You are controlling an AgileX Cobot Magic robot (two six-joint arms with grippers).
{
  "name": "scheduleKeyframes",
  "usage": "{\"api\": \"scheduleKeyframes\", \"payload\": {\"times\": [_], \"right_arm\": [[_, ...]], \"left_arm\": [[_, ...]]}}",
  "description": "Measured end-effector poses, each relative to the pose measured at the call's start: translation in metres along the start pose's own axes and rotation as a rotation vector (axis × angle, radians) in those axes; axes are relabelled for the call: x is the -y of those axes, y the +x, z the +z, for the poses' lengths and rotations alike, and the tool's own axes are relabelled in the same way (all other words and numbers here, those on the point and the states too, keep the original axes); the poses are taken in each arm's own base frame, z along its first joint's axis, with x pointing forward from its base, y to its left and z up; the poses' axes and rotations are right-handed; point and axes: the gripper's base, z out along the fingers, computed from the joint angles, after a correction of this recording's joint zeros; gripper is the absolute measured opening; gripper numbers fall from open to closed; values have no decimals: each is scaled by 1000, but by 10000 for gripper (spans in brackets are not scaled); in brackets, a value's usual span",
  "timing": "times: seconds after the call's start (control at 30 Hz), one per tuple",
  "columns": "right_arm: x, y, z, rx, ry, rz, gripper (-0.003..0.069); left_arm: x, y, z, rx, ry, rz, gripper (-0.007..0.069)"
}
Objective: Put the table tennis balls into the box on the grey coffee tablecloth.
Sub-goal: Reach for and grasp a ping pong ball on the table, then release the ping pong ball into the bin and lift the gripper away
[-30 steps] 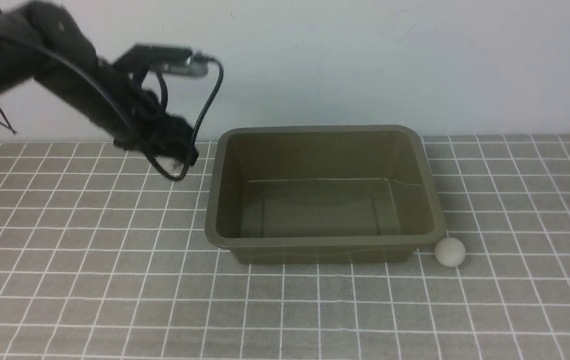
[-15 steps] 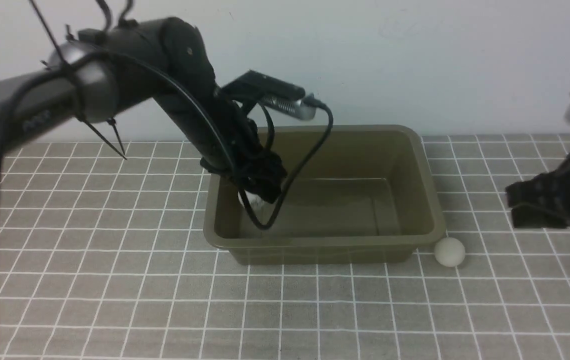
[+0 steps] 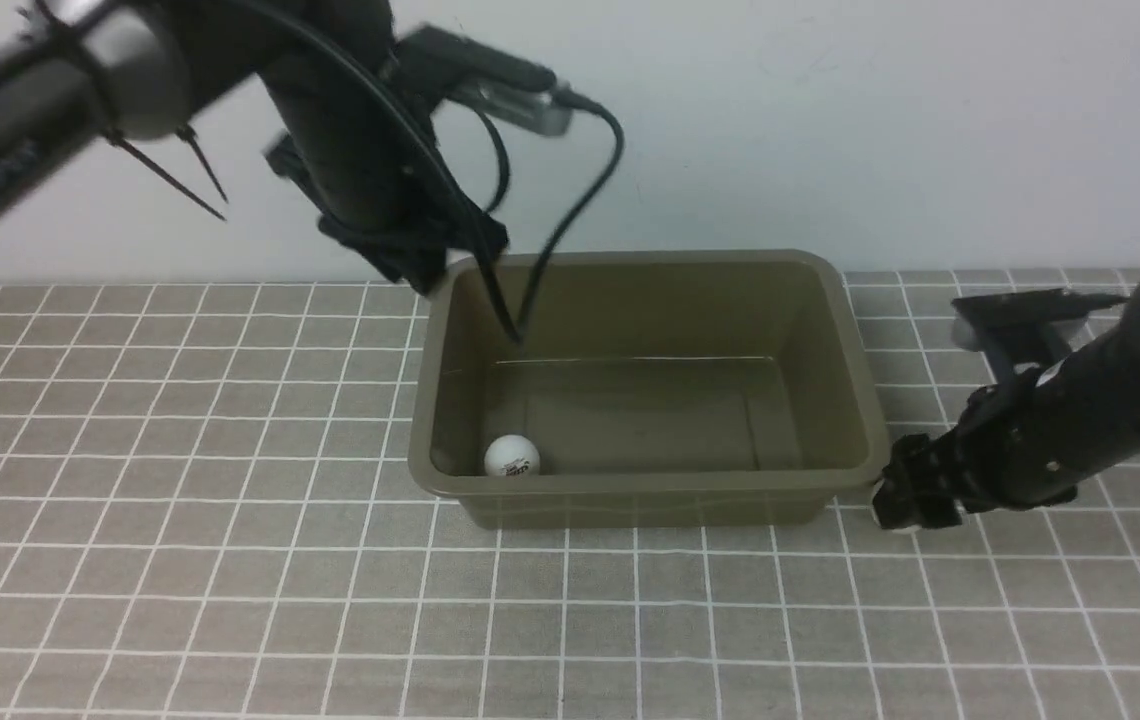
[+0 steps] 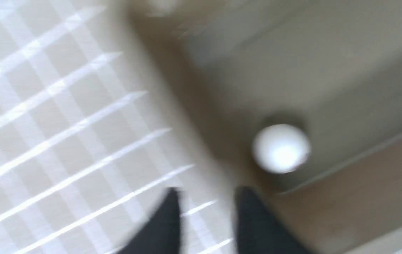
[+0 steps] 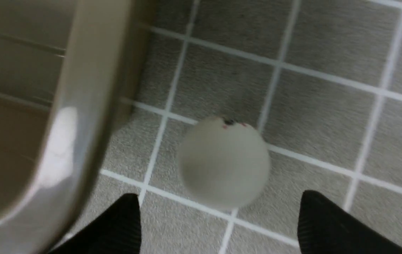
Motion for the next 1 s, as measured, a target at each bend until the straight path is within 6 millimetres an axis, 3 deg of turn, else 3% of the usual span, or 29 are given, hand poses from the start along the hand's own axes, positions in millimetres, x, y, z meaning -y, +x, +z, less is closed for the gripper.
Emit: {"api": "scheduleKeyframes", "payload": {"times": [0.07, 0.2, 0.27, 0.3, 0.33, 0.47, 0.6, 0.67, 0.83, 0.9, 0.93, 1.0], "right_arm": [[0, -1, 10, 15, 14, -9, 545], [2, -3, 22, 29, 32, -32, 533], [3, -3, 26, 28, 38, -38, 489], [4, -3, 27, 32, 42, -45, 429], [4, -4, 27, 35, 48, -53, 362], [3, -3, 22, 20, 45, -63, 364], [-3, -2, -5, 0, 30, -33, 363], [-9, -4, -42, 57, 20, 12, 363], [-29, -12, -97, 264, -54, 54, 363], [-44, -20, -107, 326, -93, -6, 363], [-46, -21, -107, 330, -96, -19, 363], [-64, -35, -107, 360, -137, -83, 363]], "left_arm": [[-9, 4, -33, 53, -70, -18, 17], [-18, 15, -85, 153, -136, -57, -5], [-20, 25, -111, 197, -158, -68, -5], [-21, 32, -128, 229, -165, -76, -5], [-21, 37, -139, 252, -167, -83, -5], [-21, 51, -169, 320, -172, -115, -5], [-20, 66, -193, 373, -173, -140, -5], [-18, 85, -209, 398, -164, -155, -5], [-10, 140, -226, 411, -143, -191, -5], [-6, 166, -220, 383, -133, -211, -5], [-6, 168, -219, 383, -133, -213, -5], [-1, 196, -214, 396, -122, -230, -5]]}}
